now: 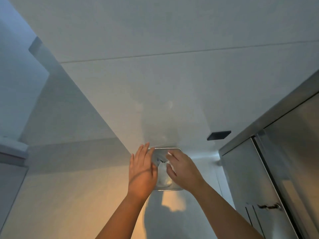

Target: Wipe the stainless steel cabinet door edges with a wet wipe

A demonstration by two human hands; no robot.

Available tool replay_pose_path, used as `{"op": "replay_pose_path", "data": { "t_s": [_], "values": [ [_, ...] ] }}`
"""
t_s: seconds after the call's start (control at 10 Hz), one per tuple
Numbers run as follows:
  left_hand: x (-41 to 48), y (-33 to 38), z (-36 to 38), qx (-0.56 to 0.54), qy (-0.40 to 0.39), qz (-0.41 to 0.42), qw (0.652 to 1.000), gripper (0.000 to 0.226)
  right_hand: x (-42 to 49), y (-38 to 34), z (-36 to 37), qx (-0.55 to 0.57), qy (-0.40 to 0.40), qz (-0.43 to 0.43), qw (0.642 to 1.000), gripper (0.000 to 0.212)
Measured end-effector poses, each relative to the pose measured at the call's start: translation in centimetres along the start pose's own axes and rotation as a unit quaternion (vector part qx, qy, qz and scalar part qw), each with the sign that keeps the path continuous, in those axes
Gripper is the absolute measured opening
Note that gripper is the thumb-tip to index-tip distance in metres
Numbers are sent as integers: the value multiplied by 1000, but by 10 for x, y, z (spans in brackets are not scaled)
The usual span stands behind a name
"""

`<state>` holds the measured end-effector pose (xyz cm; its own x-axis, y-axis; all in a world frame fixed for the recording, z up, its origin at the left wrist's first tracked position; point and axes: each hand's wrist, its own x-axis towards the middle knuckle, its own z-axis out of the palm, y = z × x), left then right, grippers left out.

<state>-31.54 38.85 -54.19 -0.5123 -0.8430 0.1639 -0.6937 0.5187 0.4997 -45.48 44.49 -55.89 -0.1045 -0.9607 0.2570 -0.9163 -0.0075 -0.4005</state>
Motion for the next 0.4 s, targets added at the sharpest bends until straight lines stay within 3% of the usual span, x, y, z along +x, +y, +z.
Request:
{"op": "replay_pose_path", "data": {
  "t_s": [0.4],
  "values": [
    [-2, -32, 7, -37, -21, -56, 998, 56, -13, 7, 61, -4, -133, 94, 987, 40]
  ]
}}
